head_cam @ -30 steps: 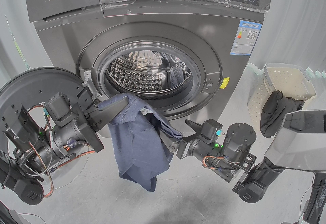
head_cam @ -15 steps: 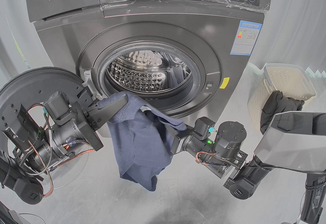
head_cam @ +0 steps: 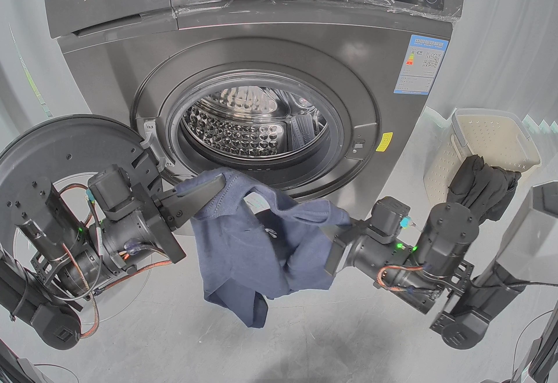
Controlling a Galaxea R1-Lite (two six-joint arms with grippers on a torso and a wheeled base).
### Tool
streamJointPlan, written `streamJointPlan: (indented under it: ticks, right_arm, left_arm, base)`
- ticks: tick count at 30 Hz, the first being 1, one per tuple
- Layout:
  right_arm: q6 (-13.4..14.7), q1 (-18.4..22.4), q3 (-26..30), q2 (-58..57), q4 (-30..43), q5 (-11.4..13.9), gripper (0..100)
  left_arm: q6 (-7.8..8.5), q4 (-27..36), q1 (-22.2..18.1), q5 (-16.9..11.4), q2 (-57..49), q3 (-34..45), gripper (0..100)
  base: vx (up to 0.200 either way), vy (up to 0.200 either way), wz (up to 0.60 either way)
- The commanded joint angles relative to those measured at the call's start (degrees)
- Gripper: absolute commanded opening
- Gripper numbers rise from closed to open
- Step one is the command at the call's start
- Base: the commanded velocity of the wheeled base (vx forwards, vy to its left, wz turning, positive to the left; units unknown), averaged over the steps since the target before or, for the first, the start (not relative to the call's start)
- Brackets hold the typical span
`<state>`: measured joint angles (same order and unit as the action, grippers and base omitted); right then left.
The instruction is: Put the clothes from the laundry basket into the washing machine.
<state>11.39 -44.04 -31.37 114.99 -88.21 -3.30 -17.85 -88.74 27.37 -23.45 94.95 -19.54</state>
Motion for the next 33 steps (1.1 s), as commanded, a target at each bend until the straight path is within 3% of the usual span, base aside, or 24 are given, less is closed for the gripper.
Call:
streamJointPlan:
  ticks: [1,6,10,13,16,18,24,33]
  right_arm:
    - [-1.0,0.3,9.7,-9.3,0.0,3.5,0]
    - [-2.4,1.4,8.8,-11.6,0.0,5.4,0]
    - [-2.5,1.2,7.5,-14.0,0.0,5.5,0]
    - [-2.8,1.3,5.4,-14.5,0.0,5.4,0]
    - [-2.8,1.2,3.4,-16.1,0.0,5.2,0]
    - [-2.8,1.2,2.5,-16.0,0.0,5.0,0]
    - [-2.5,1.3,1.5,-15.6,0.0,4.6,0]
    - [-2.4,1.4,1.4,-15.6,0.0,4.6,0]
  left_arm:
    - [0.44,0.0,0.1,0.0,4.7,-0.3,100]
    - [0.01,0.1,0.4,0.0,6.0,0.5,100]
    - [0.09,0.1,0.4,0.1,9.9,1.6,100]
    - [0.97,0.0,0.3,0.7,17.0,2.1,100]
    - [3.78,-0.1,0.8,3.2,22.2,1.3,100]
    - [5.19,-0.1,1.7,3.4,24.1,0.1,100]
    - [5.72,0.0,3.4,3.3,25.1,-0.7,100]
    - [5.89,-0.2,2.3,3.6,26.6,-2.3,100]
  base:
    - [0.0,0.0,0.0]
    - [0.0,0.0,0.0]
    - [0.0,0.0,0.0]
    - [0.0,0.0,0.0]
    - [0.0,0.0,0.0]
    - [0.0,0.0,0.0]
    - [0.0,0.0,0.0]
    - [0.0,0.0,0.0]
